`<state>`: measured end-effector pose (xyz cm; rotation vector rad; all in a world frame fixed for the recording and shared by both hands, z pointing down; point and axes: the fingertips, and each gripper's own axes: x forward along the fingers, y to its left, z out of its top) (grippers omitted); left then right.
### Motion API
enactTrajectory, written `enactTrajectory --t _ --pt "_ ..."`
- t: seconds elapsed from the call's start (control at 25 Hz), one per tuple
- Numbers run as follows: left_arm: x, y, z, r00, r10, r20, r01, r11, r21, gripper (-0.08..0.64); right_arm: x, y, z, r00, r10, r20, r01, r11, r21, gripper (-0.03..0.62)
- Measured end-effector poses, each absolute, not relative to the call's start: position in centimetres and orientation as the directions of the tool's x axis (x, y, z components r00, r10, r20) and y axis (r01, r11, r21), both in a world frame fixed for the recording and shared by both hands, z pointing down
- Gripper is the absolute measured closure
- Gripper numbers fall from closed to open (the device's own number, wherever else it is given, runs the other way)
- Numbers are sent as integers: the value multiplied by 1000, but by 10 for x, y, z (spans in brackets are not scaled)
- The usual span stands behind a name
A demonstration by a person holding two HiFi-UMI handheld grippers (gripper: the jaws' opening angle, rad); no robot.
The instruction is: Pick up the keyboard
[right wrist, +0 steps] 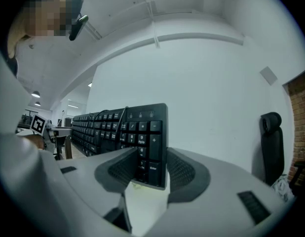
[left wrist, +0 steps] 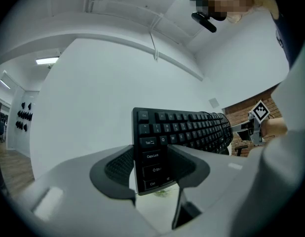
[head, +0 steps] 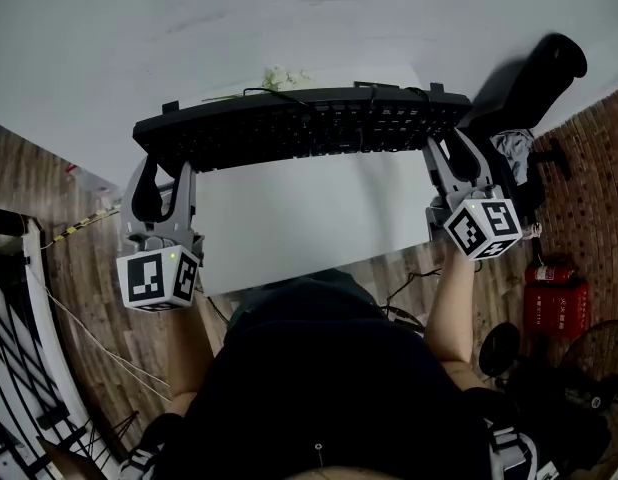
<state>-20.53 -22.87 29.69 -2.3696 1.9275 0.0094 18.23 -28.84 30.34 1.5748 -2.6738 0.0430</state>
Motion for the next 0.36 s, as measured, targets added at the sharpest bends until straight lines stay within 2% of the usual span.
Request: enactTrajectory --t 0.16,0.36 --pt "-200 -223 300 181 -983 -43 -982 -178 -56 344 186 -292 304 -503 -862 62 -864 504 -1 403" --pt "-151 -218 289 174 -984 -48 -983 -170 -72 344 233 -292 297 -514 -856 55 -858 514 -10 403"
